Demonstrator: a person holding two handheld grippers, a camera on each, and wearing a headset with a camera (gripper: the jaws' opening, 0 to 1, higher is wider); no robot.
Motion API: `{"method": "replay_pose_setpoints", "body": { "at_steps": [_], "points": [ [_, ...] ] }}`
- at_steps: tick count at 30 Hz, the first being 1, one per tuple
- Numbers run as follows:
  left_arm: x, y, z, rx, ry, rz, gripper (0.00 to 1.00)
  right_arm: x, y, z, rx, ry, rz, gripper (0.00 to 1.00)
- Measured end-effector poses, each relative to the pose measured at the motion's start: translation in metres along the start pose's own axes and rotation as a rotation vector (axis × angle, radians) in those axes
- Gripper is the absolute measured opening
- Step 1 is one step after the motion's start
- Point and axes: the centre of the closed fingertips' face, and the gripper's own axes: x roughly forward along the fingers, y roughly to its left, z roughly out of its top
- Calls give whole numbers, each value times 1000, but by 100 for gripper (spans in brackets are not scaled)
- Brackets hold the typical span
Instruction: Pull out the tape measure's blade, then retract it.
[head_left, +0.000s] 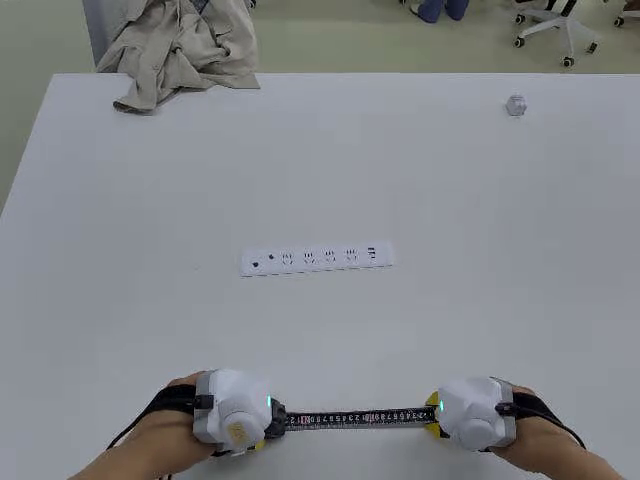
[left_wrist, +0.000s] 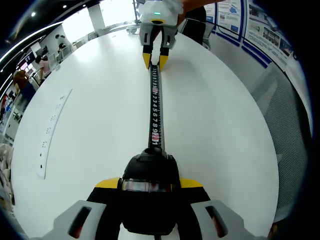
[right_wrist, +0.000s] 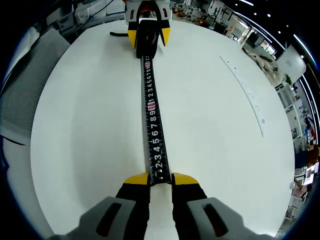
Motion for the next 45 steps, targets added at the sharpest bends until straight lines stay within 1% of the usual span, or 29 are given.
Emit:
{"method": "replay_pose_setpoints", "body": {
  "at_steps": [5,7,8,10,11,12,14,16,20,24,27,29,30,32,33,35,37,38,39,40,41,42,43,44,45],
  "points": [
    [1,0,1,-9,-2,0,40,0,0,0,-11,7,-3,16],
    [1,1,1,-7,-2,1,40,0,-1,0,-1,6,-6,17],
    [1,1,1,-9,-1,1,40,0,-1,0,17,4,-12,17],
    [1,1,1,-8,-2,2,40,0,-2,0,18,1,-16,18],
    [0,1,5,-15,-18,1,41,0,-2,-1,31,-1,-21,18],
    [0,1,7,-29,-23,0,41,0,-2,-1,36,-3,-22,18],
    [0,1,9,-19,-24,1,41,0,-2,-1,49,-8,-27,19],
    [0,2,10,-22,-24,2,42,0,-2,-1,73,-12,-29,21],
    [-1,2,11,-28,-27,9,42,0,-2,-1,86,-14,-36,25],
    [-5,3,11,-31,-28,18,43,-2,0,-3,103,-8,-36,27],
    [-11,5,12,-33,-30,35,46,-3,0,-5,134,-11,-48,30],
    [-14,7,12,-43,-38,45,48,-9,-3,-3,155,-21,-72,30],
    [-17,7,12,-53,-42,54,48,-11,-5,-2,182,-34,-87,30],
    [-20,7,12,-59,-48,63,48,-15,-8,-2,196,-44,-111,30],
    [-25,7,13,-65,-53,72,48,-18,-9,0,214,-53,-121,30],
    [-33,6,15,-80,-74,87,48,-24,-10,1,218,-61,-143,29],
    [-45,5,17,-94,-98,120,48,-37,-16,8,226,-84,-202,29],
    [-51,4,20,-116,-120,137,48,-43,-18,12,236,-98,-229,28],
    [-61,2,23,-142,-146,158,48,-52,-21,20,234,-119,-257,28],
    [-69,-2,21,-135,-133,180,49,-64,-23,29,201,-129,-292,28],
    [-74,-6,19,-116,-118,198,49,-71,-23,37,184,-145,-302,28],
    [-78,-11,18,-106,-117,203,49,-75,-20,42,195,-155,-296,30],
    [-82,-16,17,-108,-119,208,49,-79,-19,47,201,-169,-306,30],
    [-88,-21,16,-118,-121,221,49,-87,-22,56,210,-201,-336,31],
    [-93,-23,16,-143,-134,237,49,-89,-21,60,228,-209,-337,32]
  ]
}}
